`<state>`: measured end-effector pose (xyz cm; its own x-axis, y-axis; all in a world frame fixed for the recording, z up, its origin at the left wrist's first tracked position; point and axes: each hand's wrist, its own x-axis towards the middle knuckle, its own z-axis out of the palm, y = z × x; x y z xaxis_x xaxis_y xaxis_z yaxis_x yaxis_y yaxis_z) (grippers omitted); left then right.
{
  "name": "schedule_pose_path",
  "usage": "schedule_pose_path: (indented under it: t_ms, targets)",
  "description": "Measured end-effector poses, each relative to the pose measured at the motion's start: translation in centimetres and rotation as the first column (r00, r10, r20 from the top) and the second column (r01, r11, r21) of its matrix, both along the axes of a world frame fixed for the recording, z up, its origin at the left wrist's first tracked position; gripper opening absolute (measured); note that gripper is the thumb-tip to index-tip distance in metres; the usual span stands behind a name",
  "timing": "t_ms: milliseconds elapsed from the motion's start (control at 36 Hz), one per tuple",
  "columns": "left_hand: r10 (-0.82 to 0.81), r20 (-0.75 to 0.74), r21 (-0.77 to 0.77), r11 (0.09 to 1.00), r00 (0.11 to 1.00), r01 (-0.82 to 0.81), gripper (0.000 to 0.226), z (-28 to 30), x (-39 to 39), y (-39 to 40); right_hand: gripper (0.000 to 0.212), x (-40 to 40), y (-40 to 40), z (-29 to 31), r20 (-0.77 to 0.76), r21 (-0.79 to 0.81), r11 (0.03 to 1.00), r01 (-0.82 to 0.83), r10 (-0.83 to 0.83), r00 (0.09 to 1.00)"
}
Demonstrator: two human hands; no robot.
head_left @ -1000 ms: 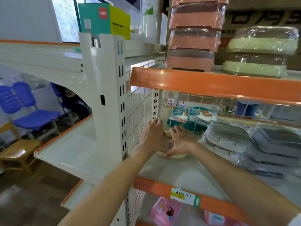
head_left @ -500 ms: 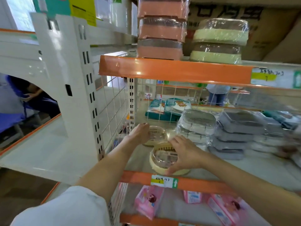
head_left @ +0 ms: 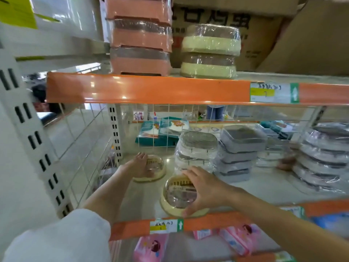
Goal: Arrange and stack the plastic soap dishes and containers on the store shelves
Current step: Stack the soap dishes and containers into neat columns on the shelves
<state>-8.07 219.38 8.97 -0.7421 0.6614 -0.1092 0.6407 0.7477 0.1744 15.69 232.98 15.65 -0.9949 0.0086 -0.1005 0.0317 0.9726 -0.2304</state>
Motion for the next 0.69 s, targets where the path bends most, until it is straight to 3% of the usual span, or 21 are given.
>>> schedule_pose_path:
  t_ms: [250, 444, 694]
  targets:
    - [-0.022, -0.025, -0.101, 0.995, 0.999, 0.020, 0.107, 0.3, 0.0, 0.3, 0.113, -0.5, 0.2, -0.1, -0.009, -0.025, 1.000, 0.006, -0.007, 1.000]
    - [0.080, 0.024, -0.142, 0.987, 0.997, -0.076, 0.111, 0.2, 2.5, -0.7, 0.116, 0.0, -0.2, 0.2, 0.001, 0.004, 1.000, -0.028, 0.028, 1.000]
    - [0.137, -0.057, 0.007, 0.991, 0.989, -0.137, 0.097, 1.0, 7.6, -2.1, 0.113, 2.9, 0.8, 1.5, -0.030, 0.024, 0.999, -0.045, 0.046, 0.998]
